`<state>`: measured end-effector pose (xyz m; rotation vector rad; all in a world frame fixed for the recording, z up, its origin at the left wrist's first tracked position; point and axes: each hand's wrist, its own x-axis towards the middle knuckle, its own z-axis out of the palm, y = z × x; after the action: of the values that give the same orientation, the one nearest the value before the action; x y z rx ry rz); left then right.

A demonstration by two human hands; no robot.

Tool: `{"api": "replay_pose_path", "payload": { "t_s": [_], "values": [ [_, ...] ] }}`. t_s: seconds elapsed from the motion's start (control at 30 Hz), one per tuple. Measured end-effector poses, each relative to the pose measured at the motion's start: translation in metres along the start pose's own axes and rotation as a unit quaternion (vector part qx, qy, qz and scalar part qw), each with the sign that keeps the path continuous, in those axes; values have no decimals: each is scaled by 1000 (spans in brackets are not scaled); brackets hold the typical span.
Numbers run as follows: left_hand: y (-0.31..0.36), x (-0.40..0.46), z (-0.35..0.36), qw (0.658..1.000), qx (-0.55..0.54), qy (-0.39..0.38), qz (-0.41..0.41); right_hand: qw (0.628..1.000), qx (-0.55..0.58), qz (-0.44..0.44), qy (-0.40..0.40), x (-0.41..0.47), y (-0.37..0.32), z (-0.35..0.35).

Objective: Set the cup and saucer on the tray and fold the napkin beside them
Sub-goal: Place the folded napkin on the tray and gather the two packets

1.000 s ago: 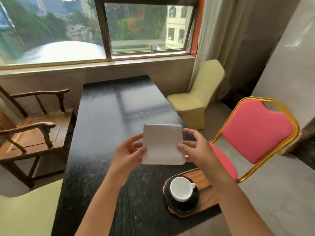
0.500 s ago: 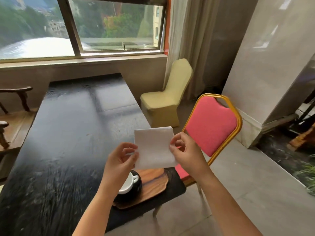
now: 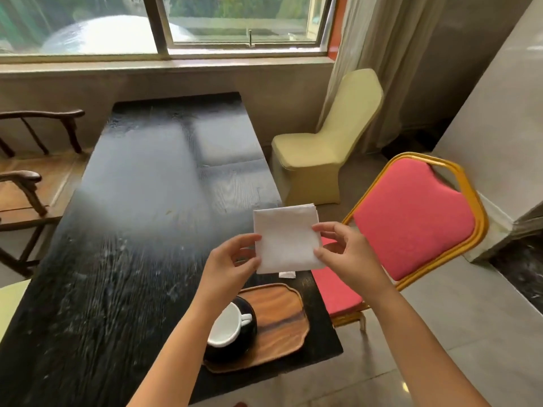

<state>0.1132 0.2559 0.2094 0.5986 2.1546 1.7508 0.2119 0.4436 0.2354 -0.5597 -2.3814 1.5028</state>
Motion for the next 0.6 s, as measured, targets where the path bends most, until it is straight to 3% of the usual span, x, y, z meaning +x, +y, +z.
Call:
{"api": "replay_pose_path", "payload": {
  "t_s": [0.17,0.43,0.6],
  "values": [
    [-45,17,30,997,45,28,-52,999,2,35,-28,28,54,11],
    [-119,3,96,978,113,121,-130,985,3,102,-140,46,154,28],
    [-167,-8,131,951,178,96,-234,975,-27,125,-181,43,200,47]
  ]
}}
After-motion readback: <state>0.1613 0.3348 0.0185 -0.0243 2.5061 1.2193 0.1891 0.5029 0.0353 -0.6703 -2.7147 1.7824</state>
